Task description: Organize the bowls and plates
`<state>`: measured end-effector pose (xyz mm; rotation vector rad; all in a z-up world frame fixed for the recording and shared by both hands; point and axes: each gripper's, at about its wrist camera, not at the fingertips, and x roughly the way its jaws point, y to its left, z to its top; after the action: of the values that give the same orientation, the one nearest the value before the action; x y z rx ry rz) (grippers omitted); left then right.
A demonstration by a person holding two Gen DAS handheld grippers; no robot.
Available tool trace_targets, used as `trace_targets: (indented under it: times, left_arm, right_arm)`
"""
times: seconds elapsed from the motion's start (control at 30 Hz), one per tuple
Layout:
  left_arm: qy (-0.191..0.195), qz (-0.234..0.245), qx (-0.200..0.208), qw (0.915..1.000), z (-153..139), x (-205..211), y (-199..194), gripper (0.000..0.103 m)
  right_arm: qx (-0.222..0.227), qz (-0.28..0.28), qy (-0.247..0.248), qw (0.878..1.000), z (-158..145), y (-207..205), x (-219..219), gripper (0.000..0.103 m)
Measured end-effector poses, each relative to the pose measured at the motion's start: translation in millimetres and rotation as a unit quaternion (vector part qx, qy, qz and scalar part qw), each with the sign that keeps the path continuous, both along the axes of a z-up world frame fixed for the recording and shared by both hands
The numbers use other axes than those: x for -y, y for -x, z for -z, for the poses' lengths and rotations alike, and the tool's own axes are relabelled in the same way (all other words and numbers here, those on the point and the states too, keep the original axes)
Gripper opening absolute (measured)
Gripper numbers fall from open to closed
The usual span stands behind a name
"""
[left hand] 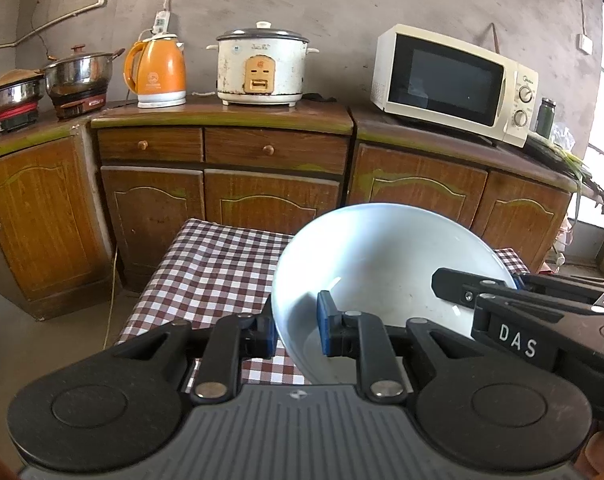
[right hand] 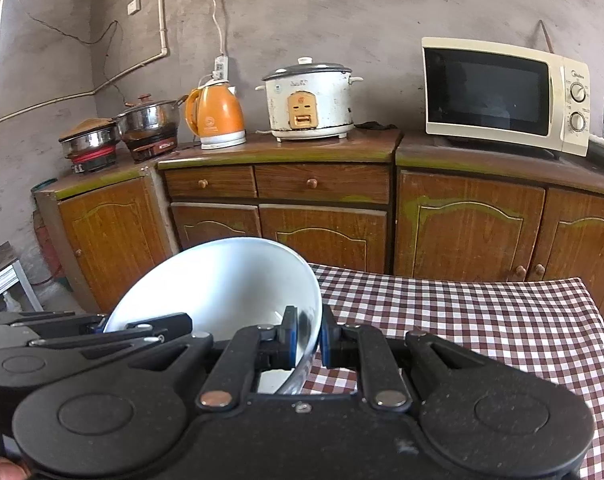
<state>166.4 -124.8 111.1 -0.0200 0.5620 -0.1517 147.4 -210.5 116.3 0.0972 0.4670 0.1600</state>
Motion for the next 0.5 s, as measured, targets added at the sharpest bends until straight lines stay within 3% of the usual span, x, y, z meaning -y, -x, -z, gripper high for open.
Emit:
trace_targets:
  times: [0.5]
  left_arm:
    - [-0.001,-0.010,0.004,0.9999,-2,-17,18,0.020]
  right_arm:
    - [0.003,-0.014,-0.001,1.000,-3,17,-18,0.016]
